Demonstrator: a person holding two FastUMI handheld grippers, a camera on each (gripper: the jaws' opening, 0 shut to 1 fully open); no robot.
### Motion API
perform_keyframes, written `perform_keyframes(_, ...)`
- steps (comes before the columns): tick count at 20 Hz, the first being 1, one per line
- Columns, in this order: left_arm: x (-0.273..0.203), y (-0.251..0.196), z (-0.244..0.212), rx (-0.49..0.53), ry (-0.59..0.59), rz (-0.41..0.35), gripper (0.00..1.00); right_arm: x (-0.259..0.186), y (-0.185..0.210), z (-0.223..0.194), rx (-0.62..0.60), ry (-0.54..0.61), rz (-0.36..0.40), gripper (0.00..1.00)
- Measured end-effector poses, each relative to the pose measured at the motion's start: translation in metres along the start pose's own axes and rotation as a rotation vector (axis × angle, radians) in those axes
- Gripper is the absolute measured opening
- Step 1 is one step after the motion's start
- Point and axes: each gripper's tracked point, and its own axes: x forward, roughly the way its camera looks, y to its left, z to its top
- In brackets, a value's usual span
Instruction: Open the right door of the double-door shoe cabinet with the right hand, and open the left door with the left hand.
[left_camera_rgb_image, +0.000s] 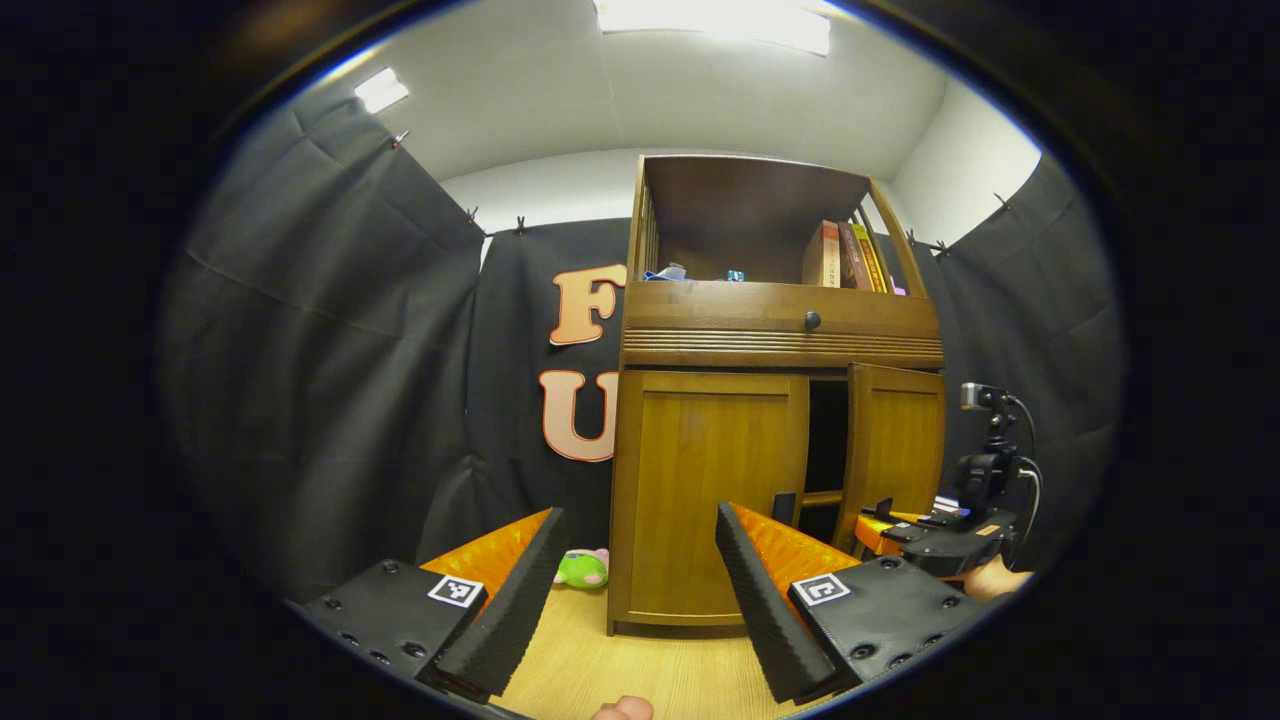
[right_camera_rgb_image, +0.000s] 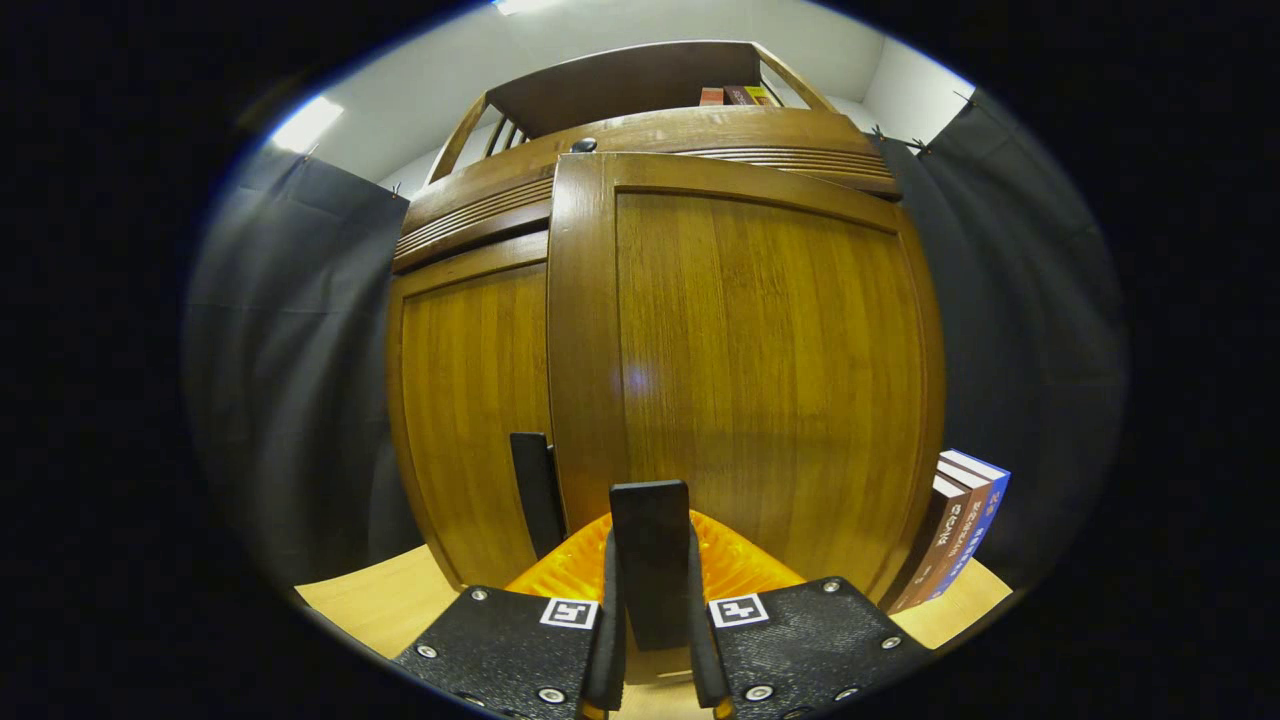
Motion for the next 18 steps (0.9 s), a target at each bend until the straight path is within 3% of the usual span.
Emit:
perform_keyframes(13,0.017,-0.054,-0.011,-0.012,0.016,-0.088,0.95,-0.091,-0.05,-0.001,0.036,0.009,-0.025,0.25)
perform_keyframes(14,0.017,-0.058,-0.011,-0.01,0.014,-0.094,0.96,-0.097,-0.053,0.0,0.036,0.009,-0.033,0.33)
perform_keyframes(15,0.017,-0.061,-0.011,-0.009,0.01,-0.099,0.96,-0.103,-0.058,0.0,0.035,0.009,-0.041,0.15)
perform_keyframes(16,0.018,-0.065,-0.011,-0.01,0.009,-0.103,0.96,-0.107,-0.063,0.0,0.038,0.007,-0.051,0.14)
perform_keyframes(17,0.019,-0.069,-0.011,-0.013,0.009,-0.108,0.96,-0.111,-0.068,0.0,0.04,0.007,-0.061,0.32)
perform_keyframes(18,0.02,-0.073,-0.012,-0.016,0.011,-0.113,0.96,-0.114,-0.073,0.0,0.045,0.003,-0.073,0.23)
